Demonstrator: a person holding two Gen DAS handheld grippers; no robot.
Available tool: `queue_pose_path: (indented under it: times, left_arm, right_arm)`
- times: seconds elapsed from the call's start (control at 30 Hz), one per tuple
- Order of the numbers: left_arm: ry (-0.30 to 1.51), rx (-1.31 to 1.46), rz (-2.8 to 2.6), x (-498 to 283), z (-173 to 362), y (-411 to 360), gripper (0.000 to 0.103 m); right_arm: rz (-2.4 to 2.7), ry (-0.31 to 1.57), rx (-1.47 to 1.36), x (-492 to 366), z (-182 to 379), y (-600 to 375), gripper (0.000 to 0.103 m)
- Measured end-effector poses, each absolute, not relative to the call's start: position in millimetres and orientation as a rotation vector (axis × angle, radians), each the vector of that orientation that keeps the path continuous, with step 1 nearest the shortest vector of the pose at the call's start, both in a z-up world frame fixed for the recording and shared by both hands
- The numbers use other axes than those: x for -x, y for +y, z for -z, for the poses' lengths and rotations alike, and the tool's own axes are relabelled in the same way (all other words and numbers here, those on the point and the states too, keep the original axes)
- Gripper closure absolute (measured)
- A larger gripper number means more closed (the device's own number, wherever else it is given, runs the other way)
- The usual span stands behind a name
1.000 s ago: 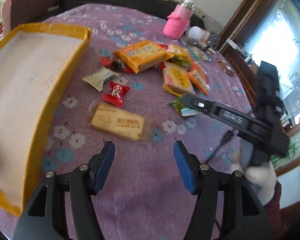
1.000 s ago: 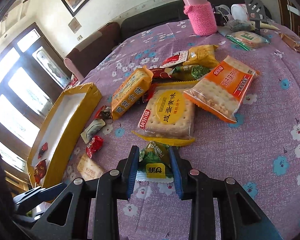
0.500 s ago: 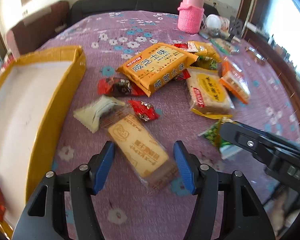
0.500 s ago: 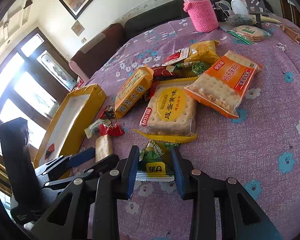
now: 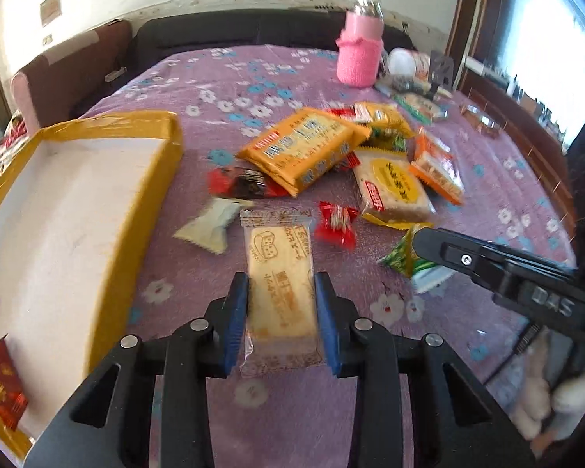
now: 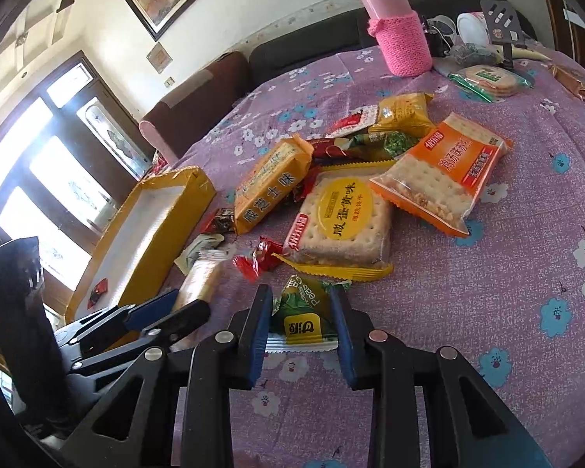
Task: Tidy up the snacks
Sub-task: 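Grasp the cream biscuit bar with the left tool while the right tool grasps a green sweet, then carry both snacks over the tray and open both tools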
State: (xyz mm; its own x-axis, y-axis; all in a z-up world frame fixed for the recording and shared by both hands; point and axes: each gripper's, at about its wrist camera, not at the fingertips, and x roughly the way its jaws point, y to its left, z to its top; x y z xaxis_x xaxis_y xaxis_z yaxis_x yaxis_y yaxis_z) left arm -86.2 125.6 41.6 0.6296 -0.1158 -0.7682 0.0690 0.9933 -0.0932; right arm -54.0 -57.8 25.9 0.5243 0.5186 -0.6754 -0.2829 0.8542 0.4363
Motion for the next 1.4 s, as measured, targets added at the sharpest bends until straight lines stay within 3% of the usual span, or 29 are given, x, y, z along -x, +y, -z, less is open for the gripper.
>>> queue_pose_path:
  times: [0.37, 0.5, 0.53, 0.63, 0.7, 0.77, 0.83, 1.1, 1.4]
  left_arm:
    - [0.754, 0.231, 0.015, 149.3, -83.3, 223.9, 0.071]
    - [0.724, 0.260, -0.002, 166.9, -87.7, 247.1, 0.071]
    - [0.716, 0.268, -0.003, 170.3, -88.2, 251.7, 0.071]
    - [0.696, 0.284, -0.007, 176.9, -88.9, 261.1, 0.071]
    - [0.688, 0.294, -0.010, 180.1, -88.5, 266.7, 0.071]
    - [0.683, 0.301, -0.013, 182.8, -87.7, 273.4, 0.071]
    - [0.678, 0.306, -0.022, 185.4, -87.4, 281.1, 0.071]
    - [0.678, 0.262, -0.092, 174.2, -94.3, 321.4, 0.071]
    - [0.762, 0.241, -0.130, 121.0, -84.1, 366.1, 0.071]
  right_arm:
    - [-0.492, 0.868, -0.262, 60.4, -27.3, -47.6, 0.079]
    - [-0.447, 0.879, -0.172, 68.9, -26.5, -34.7, 0.067]
    - [-0.437, 0.886, -0.169, 67.9, -25.3, -34.3, 0.056]
    - [-0.405, 0.910, -0.151, 68.5, -21.5, -28.9, 0.052]
    - [-0.390, 0.917, -0.147, 68.7, -20.8, -26.9, 0.056]
    - [-0.383, 0.922, -0.155, 69.0, -21.1, -26.0, 0.070]
    - [-0.381, 0.924, -0.152, 70.9, -25.1, -23.8, 0.072]
    - [-0.466, 0.880, -0.118, 89.0, -65.0, 7.5, 0.073]
    - [-0.754, 0.939, -0.124, 85.1, -95.2, 124.8, 0.073]
